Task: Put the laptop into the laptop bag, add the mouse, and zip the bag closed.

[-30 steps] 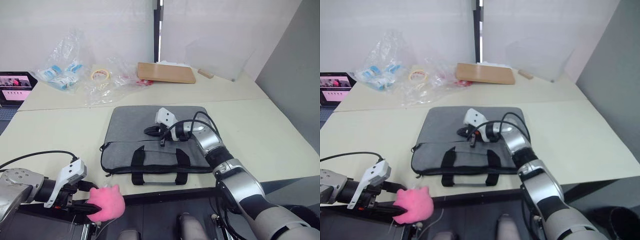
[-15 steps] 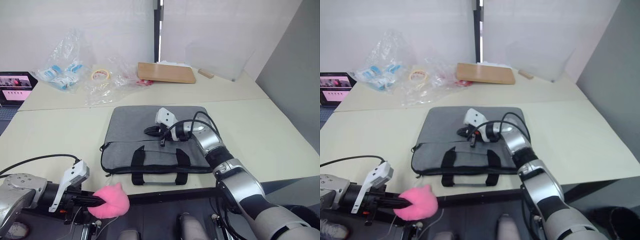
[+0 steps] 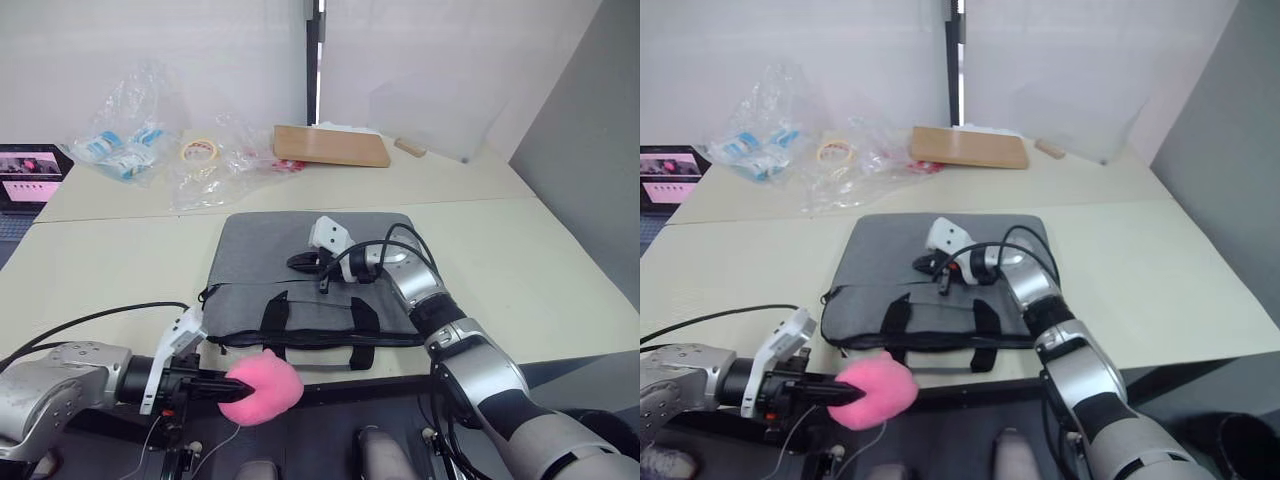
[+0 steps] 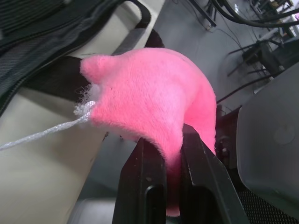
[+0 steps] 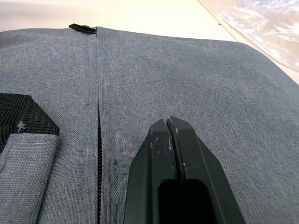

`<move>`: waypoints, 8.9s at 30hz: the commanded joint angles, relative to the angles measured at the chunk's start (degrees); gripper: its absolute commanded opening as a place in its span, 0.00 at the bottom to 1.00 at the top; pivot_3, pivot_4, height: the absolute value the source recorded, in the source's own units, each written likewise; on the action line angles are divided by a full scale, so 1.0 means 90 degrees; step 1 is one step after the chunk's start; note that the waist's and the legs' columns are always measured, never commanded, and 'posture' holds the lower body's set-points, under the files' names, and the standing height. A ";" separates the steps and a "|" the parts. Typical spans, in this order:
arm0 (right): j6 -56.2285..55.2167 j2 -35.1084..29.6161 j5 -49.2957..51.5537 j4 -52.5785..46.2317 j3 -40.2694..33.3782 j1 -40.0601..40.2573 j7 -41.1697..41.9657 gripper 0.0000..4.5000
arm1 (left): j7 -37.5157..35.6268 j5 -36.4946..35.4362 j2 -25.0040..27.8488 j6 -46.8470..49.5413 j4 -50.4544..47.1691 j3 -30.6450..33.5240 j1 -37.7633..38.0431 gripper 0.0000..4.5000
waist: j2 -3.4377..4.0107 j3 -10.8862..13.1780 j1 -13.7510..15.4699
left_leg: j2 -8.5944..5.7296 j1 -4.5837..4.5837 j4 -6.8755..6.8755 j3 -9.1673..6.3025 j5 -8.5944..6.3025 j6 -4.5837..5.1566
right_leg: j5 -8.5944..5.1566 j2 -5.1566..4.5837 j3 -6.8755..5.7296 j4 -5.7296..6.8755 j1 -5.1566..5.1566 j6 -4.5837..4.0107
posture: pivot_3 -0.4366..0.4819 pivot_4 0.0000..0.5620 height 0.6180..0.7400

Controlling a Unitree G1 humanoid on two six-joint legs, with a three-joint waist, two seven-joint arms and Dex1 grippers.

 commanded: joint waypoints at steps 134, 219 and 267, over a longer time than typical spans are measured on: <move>-0.1543 -0.2962 0.1057 -0.5652 0.1816 0.2174 0.3036 0.01 | 0.0185 0.3810 -0.2881 -0.3998 0.4563 -0.2049 -0.4109 0.00 | 0.0088 0.0135 0.0218 | 0.0029 -0.0183 0.0091 -0.0010 0.0038 -0.0071 | 0.0109 0.0080 0.0035 -0.0096 -0.0111 0.0019 | 0.48 0.27 1.00; -0.4887 -0.6829 -0.0362 -0.1749 0.3375 -0.0741 0.3728 0.01 | 0.0808 0.4569 -0.3162 -0.5100 0.5400 -0.2445 -0.3545 0.00 | 0.0169 0.0067 0.0363 | 0.0029 -0.0067 0.0101 0.0020 -0.0014 0.0023 | 0.0097 0.0080 0.0066 -0.0110 0.0026 0.0014 | 0.48 0.27 1.00; 0.5423 -0.5705 0.4404 -0.7485 -0.4576 0.7863 -0.0294 0.99 | 0.0958 0.4555 -0.3530 -0.5054 0.5291 -0.2465 -0.3418 0.00 | 0.0163 0.0036 0.0509 | 0.0026 -0.0065 0.0100 0.0001 -0.0022 0.0034 | 0.0071 0.0080 0.0064 -0.0118 0.0055 0.0045 | 0.48 0.27 1.00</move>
